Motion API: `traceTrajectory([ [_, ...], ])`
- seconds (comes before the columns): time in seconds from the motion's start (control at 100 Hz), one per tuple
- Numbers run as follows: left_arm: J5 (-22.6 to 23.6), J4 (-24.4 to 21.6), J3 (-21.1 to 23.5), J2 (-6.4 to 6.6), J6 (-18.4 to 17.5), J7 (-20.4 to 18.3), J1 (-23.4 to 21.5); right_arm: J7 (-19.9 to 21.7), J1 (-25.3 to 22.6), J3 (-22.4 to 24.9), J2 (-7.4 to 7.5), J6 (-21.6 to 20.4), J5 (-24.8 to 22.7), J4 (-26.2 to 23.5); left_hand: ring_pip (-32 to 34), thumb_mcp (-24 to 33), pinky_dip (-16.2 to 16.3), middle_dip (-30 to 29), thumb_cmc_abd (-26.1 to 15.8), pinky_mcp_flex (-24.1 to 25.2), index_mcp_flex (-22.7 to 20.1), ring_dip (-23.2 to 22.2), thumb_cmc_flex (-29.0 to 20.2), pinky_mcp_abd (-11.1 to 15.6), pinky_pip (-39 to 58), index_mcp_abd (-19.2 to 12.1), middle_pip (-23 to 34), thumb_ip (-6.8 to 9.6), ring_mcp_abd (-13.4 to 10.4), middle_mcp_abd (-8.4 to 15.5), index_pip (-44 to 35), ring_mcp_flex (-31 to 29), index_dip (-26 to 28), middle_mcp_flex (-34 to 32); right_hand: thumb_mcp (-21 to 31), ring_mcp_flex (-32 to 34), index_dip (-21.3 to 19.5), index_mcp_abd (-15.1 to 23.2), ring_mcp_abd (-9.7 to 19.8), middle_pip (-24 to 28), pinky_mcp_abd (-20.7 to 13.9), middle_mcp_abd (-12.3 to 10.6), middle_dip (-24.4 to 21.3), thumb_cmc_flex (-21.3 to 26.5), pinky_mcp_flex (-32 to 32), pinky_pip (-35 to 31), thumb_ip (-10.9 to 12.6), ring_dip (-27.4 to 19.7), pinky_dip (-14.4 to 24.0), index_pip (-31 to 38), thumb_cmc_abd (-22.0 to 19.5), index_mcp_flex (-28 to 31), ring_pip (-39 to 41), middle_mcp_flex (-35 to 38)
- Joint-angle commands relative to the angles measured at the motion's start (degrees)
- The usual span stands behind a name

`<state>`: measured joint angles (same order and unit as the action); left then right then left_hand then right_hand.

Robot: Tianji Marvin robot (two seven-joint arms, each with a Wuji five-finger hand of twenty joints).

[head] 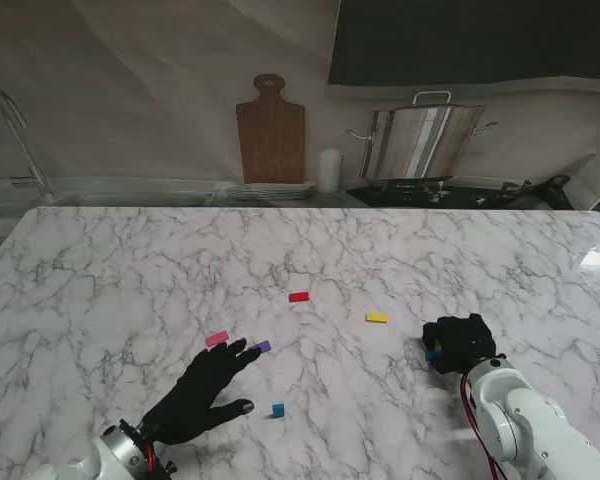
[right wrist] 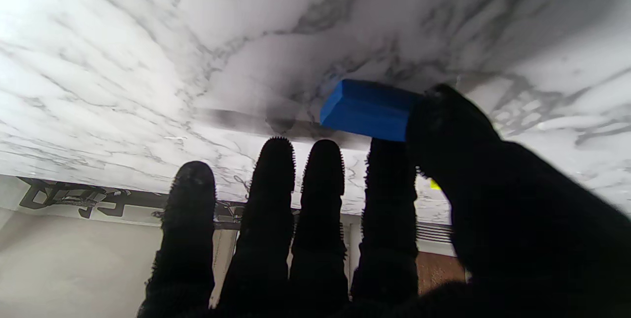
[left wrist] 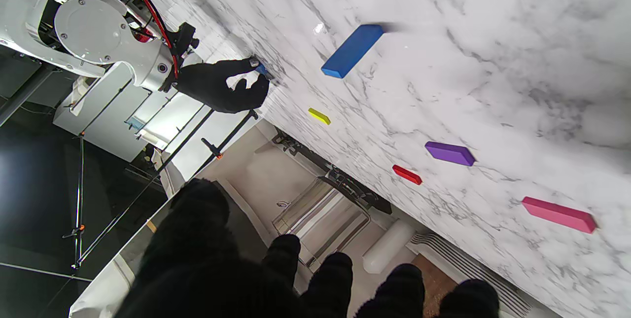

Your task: Arrange dominoes in a row

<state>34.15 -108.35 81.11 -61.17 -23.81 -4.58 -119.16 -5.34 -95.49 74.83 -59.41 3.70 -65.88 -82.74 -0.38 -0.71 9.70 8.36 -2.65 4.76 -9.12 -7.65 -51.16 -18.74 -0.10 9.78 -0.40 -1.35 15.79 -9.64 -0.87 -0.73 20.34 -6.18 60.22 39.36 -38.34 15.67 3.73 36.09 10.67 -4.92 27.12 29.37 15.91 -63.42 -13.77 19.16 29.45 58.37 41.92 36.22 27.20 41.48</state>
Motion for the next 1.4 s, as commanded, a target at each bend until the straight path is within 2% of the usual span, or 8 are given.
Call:
traceTrajectory([
  [0.0,-0.2,0.09,-0.04,0.02,-0.26,-1.04,-0.23,0.8,-0.56,-0.43,0.0,0.22,0.05,0.88,-0.57,-0.33,-0.72,-0.72,0.68,-0.38,1.63,1.22,-0.39,0.49,-0.31,-1.06,-0.59,0.97,-1.43,1.49,0.91,0.68,0.66,0.92,0.75,1.69,-3.97,1.41,-1.4,1.43,1.46,0.59,0.33,4.79,0.4,-1.37,0.34,1.0,0.86,5.76,3.4,0.13,1.52,0.98],
  [0.18,-0.15,0.08,0.14,0.2,-1.29,-1.71,-0.22,0.51,-0.48,-0.42,-0.08,-0.09,0.6,1.04,-0.58,-0.3,-0.63,-0.76,0.7,-0.4,1.63,1.24,-0.36,0.57,-0.25,-1.11,-0.6,0.98,-1.45,1.61,0.92,0.69,0.65,0.91,1.78,6.24,-7.23,3.69,-1.78,-0.53,2.45,0.67,-0.77,6.13,2.49,-1.49,0.38,1.06,0.63,5.96,3.7,-1.26,1.48,6.19],
  [0.26,-0.12,0.06,0.14,0.21,-1.36,-1.76,-0.26,0.3,-0.44,-0.4,-0.1,-0.36,0.81,1.15,-0.58,-0.31,-0.59,-0.78,0.71,-0.39,1.62,1.25,-0.3,0.57,-0.25,-1.11,-0.6,0.98,-1.45,1.52,0.91,0.68,0.65,0.91,2.29,9.23,-9.3,5.67,-1.42,-1.38,2.78,0.05,1.02,6.84,3.91,-2.06,0.31,1.87,0.48,5.42,4.09,-1.47,2.19,10.04],
  [0.4,-0.11,0.11,0.2,0.21,-1.45,-1.73,-0.27,-0.47,-0.31,-0.5,-0.14,-0.8,0.97,1.55,-0.58,-0.3,-0.56,-0.77,0.74,-0.38,1.63,1.25,-0.3,0.55,-0.26,-1.11,-0.58,0.98,-1.43,1.54,0.91,0.68,0.65,0.91,3.43,12.74,-11.81,8.64,-0.02,-0.71,2.5,-2.58,5.0,7.89,5.87,-3.2,0.12,4.07,0.23,4.59,5.02,-1.94,5.75,15.75],
  [0.57,-0.16,0.18,0.21,0.21,-1.48,-1.76,-0.21,-1.26,-0.17,-0.54,-0.12,-1.47,0.85,1.99,-0.57,-0.32,-0.54,-0.77,0.73,-0.38,1.63,1.25,-0.27,0.54,-0.28,-1.08,-0.58,0.97,-1.49,1.53,0.91,0.67,0.66,0.91,4.19,13.24,-12.02,9.03,1.19,3.78,2.3,-4.98,9.08,8.93,6.39,-3.65,-0.24,5.55,-0.13,3.62,6.37,-3.19,8.56,17.41],
  [0.87,-0.11,0.21,0.23,0.2,-1.47,-1.69,-0.19,-1.82,-0.11,-0.32,0.04,-2.42,-0.03,2.22,-0.57,-0.28,-0.55,-0.75,0.78,-0.38,1.65,1.25,-0.31,0.51,-0.3,-1.17,-0.57,0.98,-1.46,1.55,0.95,0.68,0.61,0.91,4.24,11.14,-5.25,6.36,1.78,6.56,2.21,-5.21,10.55,9.56,4.88,-3.24,-0.76,5.39,-0.69,-4.99,7.52,-4.77,8.81,15.1],
  [1.13,-0.06,0.19,0.34,0.2,-1.59,-1.71,-0.2,-1.27,-0.27,-0.01,-0.02,-1.81,0.04,1.67,-0.56,-0.27,-0.57,-0.78,0.78,-0.37,1.63,1.24,-0.31,0.51,-0.32,-1.21,-0.59,0.98,-1.5,1.56,1.04,0.67,0.36,0.91,1.64,10.06,3.59,-0.01,-0.11,5.2,3.22,-2.63,11.18,4.89,3.02,-2.69,-0.71,5.5,-0.36,-8.06,4.74,-0.9,9.43,14.85],
  [1.39,0.0,0.2,0.39,0.19,-1.65,-1.66,-0.24,-1.67,-0.4,0.14,-0.13,-0.64,-0.15,1.4,-0.56,-0.3,-0.58,-0.79,0.78,-0.38,1.61,1.23,-0.28,0.49,-0.32,-1.21,-0.58,0.97,-1.46,1.57,0.99,0.67,0.28,0.9,-0.71,9.58,7.9,4.53,-0.81,7.9,3.6,-2.54,12.63,3.57,2.19,-2.87,-0.51,6.7,0.75,-1.83,2.38,2.1,12.52,14.8],
])
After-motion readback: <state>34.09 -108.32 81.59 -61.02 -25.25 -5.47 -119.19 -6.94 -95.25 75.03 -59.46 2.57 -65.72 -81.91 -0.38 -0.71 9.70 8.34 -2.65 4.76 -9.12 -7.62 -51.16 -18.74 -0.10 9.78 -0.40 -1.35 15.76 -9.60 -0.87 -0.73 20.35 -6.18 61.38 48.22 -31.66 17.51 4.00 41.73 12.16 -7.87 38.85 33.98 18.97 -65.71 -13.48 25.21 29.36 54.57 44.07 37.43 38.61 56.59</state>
